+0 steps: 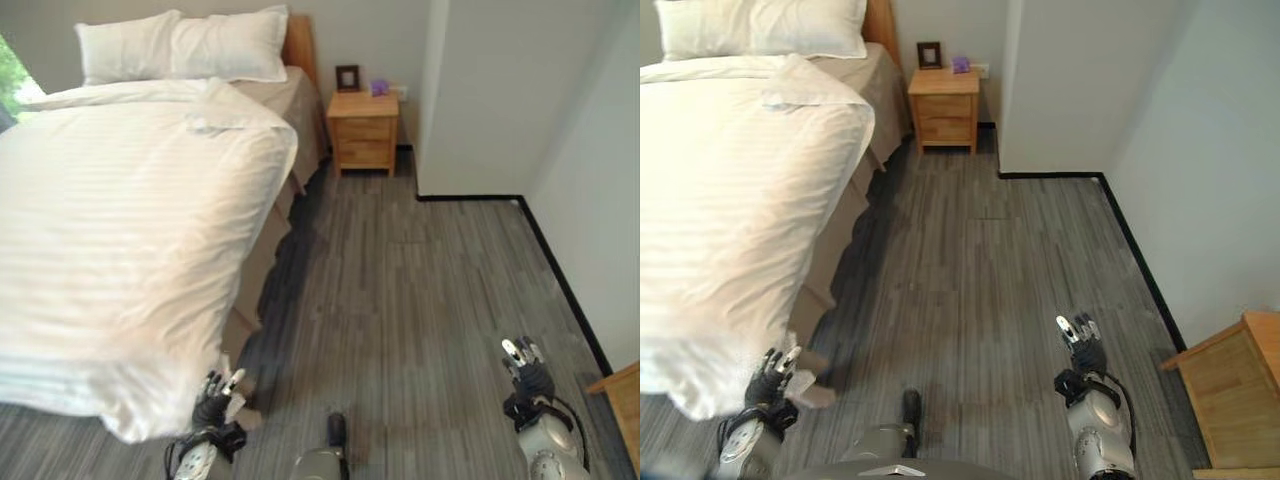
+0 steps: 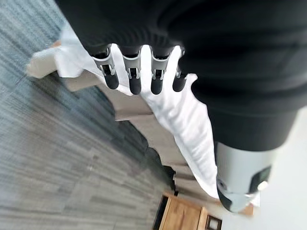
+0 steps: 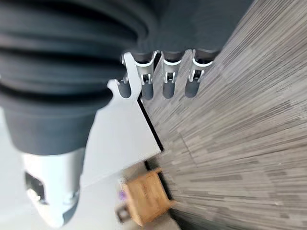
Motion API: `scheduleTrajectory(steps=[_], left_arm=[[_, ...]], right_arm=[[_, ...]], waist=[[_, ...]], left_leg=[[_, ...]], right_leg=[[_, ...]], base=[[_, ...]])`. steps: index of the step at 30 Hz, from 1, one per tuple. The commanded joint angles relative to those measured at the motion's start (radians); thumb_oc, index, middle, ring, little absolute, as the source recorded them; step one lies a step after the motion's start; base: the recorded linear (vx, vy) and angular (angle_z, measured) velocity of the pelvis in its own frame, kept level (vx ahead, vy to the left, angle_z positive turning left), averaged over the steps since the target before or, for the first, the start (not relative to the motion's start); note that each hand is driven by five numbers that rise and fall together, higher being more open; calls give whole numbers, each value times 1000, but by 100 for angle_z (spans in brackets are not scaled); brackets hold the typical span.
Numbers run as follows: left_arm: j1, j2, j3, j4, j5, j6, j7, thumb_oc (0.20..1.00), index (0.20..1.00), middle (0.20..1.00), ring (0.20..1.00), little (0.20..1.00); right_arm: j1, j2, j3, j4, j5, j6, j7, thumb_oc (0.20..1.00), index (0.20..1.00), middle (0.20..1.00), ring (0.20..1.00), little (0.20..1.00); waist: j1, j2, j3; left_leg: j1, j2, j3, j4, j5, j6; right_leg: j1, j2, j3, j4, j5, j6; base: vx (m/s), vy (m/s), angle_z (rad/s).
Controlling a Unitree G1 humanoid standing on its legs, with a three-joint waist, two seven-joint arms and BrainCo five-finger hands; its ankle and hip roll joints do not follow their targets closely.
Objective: Making the bed.
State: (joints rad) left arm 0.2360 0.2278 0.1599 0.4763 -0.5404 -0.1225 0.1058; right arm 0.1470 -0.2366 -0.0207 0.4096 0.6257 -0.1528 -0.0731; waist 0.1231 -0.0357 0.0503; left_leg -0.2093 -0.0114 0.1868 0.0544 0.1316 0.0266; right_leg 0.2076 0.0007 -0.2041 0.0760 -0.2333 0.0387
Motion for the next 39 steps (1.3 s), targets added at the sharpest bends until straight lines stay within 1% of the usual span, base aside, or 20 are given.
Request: scheduleTrajectory(steps=[1,3,4,5,7,8,10,13,14,18,20,21,23,24,25,28,32,35,36,39], left_arm=[[-43,80,5,-94,20,-52,-16,1000,1000,1000,1000,1000],[-47,86,4,-103,17,-51,-21,1000,1000,1000,1000,1000],[-47,97,4,-110,35,-52,-25,1000,1000,1000,1000,1000],[-66,118,-1,-102,44,-51,-24,1000,1000,1000,1000,1000],[-75,122,-1,-102,39,-52,-26,1000,1000,1000,1000,1000],[-83,123,2,-107,20,-58,-37,1000,1000,1000,1000,1000],[-87,124,3,-102,19,-60,-36,1000,1000,1000,1000,1000],[-110,119,4,-78,33,-71,-31,1000,1000,1000,1000,1000],[-112,114,1,-78,35,-75,-33,1000,1000,1000,1000,1000],[-134,101,-19,-79,46,-82,-23,1000,1000,1000,1000,1000],[-139,83,-33,-80,29,-86,-28,1000,1000,1000,1000,1000],[-141,76,-42,-76,31,-82,-25,1000,1000,1000,1000,1000],[-153,67,-52,-76,1,-85,-19,1000,1000,1000,1000,1000],[-152,56,-53,-83,-33,-82,-25,1000,1000,1000,1000,1000],[-149,61,-64,-101,-27,-76,-36,1000,1000,1000,1000,1000],[-153,68,-71,-96,-26,-73,-32,1000,1000,1000,1000,1000],[-159,63,-93,-80,-30,-65,-49,1000,1000,1000,1000,1000],[-140,67,-114,-72,-7,-64,-61,1000,1000,1000,1000,1000],[-125,62,-111,-73,11,-65,-56,1000,1000,1000,1000,1000],[-108,57,-93,-97,22,-72,-66,1000,1000,1000,1000,1000]], right_arm=[[-37,11,2,-116,-14,-30,47,1000,1000,1000,1000,1000],[-41,10,20,-122,-19,-28,57,1000,1000,1000,1000,1000],[-44,13,35,-128,-25,-28,64,1000,1000,1000,1000,1000],[-35,16,53,-142,-24,-16,75,1000,1000,1000,1000,1000],[-26,17,58,-152,-22,-10,85,1000,1000,1000,1000,1000],[-6,-1,53,-163,-46,3,107,1000,1000,1000,1000,1000],[0,-10,49,-161,-63,5,107,1000,1000,1000,1000,1000],[46,-12,5,-166,-86,-4,93,1000,1000,1000,1000,1000],[56,-8,-5,-167,-81,-4,95,1000,1000,1000,1000,1000],[70,-4,-18,-157,-82,-8,89,1000,1000,1000,1000,1000],[70,-5,-13,-154,-67,-9,93,1000,1000,1000,1000,1000],[71,-12,-12,-154,-67,-13,97,1000,1000,1000,1000,1000],[52,-38,-3,-158,-67,-11,92,1000,1000,1000,1000,1000],[36,-54,1,-174,-30,-21,100,1000,1000,1000,1000,1000],[38,-72,4,-186,-42,-21,100,1000,1000,1000,1000,1000],[23,-109,10,-175,-87,-19,79,1000,1000,1000,1000,1000],[-15,-140,-14,-194,-110,-15,54,1000,1000,1000,1000,1000],[-21,-133,-21,-211,-131,-35,44,1000,1000,1000,1000,1000],[-32,-129,-5,-206,-150,-36,46,1000,1000,1000,1000,1000],[-75,-144,40,-227,-243,-16,70,1000,1000,1000,1000,1000]], waist=[[18,-14,21],[2,4,36],[-16,17,53],[-50,35,71],[-66,42,78],[-97,42,92],[-109,41,95],[-170,6,95],[-179,9,90],[-211,19,67],[-217,21,45],[-225,29,37],[-232,42,39],[-223,9,49],[-207,-7,67],[-167,-37,99],[-96,-31,104],[-58,10,76],[-35,26,51],[-6,9,24]], left_leg=[[29,3,-18,15,-30,13],[70,1,-19,-7,-42,29],[111,-1,-27,-26,-62,42],[203,-3,-47,-68,-89,50],[240,-1,-58,-84,-97,47],[303,-7,-85,-103,-124,35],[319,-5,-102,-101,-141,28],[430,-4,-187,-127,-199,-17],[455,5,-206,-136,-209,-25],[518,36,-255,-141,-227,-42],[525,62,-265,-100,-232,-57],[520,81,-271,-52,-206,-70],[459,116,-277,154,-54,-103],[317,114,-260,500,61,-102],[240,117,-228,635,66,-98],[89,99,-193,808,33,-87],[-78,85,-140,645,-5,-91],[-97,55,-62,250,13,-76],[-58,5,2,38,62,-79],[21,-24,11,31,4,-30]], right_leg=[[-63,-294,76,381,487,118],[-111,-295,78,468,522,117],[-171,-285,73,524,492,116],[-296,-275,51,567,400,105],[-336,-276,19,538,375,95],[-399,-246,-20,432,337,94],[-410,-226,-23,363,343,95],[-474,-136,81,-66,404,144],[-488,-132,90,-124,430,157],[-520,-126,115,-136,462,174],[-491,-127,108,-101,462,154],[-494,-114,115,-71,450,136],[-466,-92,122,-21,412,95],[-381,-89,115,-33,375,45],[-324,-84,118,-50,351,20],[-253,-90,118,-67,310,-6],[-121,-91,113,-120,259,2],[-64,-52,106,-138,222,18],[-1,-22,103,-147,191,29],[25,-35,83,-89,148,50]], base=[[456,385,-12],[304,259,6],[471,225,48],[651,256,50],[512,93,42],[525,-24,73],[488,-67,67],[645,-172,78],[765,-160,115],[457,-133,78],[511,-221,38],[346,-179,-15],[581,-404,-32],[656,-592,-3],[510,-491,15],[355,-290,3],[457,-119,-25],[654,13,4],[622,30,18],[568,5,2]])
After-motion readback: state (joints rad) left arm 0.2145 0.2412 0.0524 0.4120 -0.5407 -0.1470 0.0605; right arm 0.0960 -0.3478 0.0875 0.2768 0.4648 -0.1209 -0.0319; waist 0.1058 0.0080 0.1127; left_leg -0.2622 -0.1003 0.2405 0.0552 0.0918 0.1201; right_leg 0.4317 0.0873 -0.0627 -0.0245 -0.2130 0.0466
